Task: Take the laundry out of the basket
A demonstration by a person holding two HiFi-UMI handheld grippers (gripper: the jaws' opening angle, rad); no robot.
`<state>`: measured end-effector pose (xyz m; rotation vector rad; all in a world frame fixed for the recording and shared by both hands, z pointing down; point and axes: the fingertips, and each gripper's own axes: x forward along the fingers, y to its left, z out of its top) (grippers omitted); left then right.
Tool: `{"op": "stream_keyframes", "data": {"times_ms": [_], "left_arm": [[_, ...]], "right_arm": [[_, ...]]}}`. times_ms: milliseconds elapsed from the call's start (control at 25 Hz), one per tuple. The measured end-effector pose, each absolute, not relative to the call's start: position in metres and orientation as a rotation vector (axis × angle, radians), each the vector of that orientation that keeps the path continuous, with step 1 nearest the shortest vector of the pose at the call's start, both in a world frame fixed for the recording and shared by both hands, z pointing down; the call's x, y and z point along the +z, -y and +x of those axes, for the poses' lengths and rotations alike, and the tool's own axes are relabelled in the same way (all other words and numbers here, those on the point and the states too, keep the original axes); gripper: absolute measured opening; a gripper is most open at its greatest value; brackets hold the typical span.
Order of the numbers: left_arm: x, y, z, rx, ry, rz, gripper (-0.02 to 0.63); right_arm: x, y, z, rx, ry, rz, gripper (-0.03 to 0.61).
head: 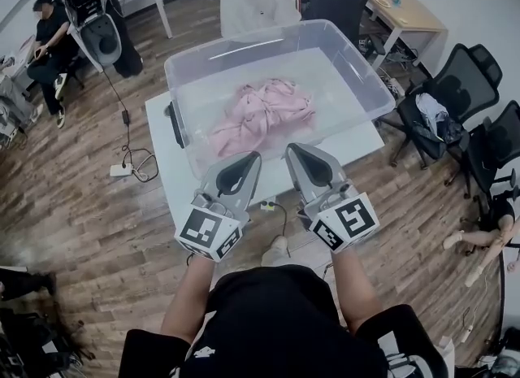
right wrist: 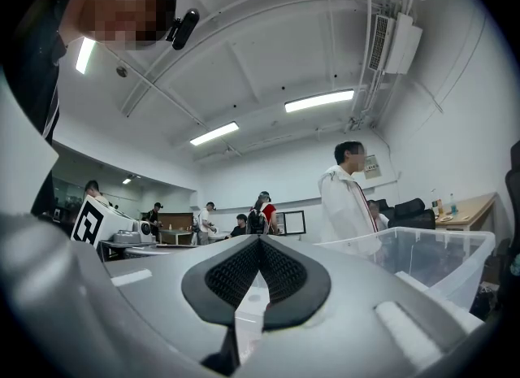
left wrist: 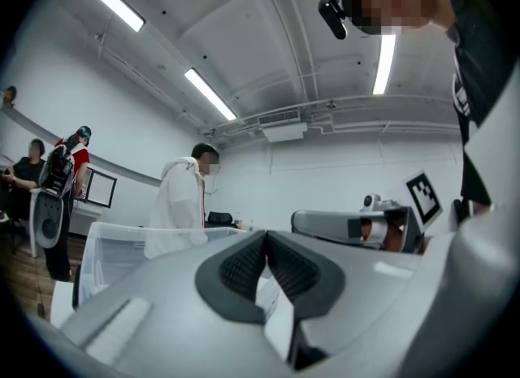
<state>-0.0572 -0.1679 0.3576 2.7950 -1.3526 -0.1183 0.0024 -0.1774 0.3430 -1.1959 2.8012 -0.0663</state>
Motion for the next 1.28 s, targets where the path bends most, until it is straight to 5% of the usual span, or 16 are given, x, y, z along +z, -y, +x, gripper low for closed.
{"op": "stream_keyframes", "data": {"times_ms": [1280], "left_arm": [[0.348,0.221,-0.023,-0.050,1.585,2.727,0.008]], "right_arm": [[0.331,0.242,0.046,-0.083,-2.806,-1.004,0.000]]}}
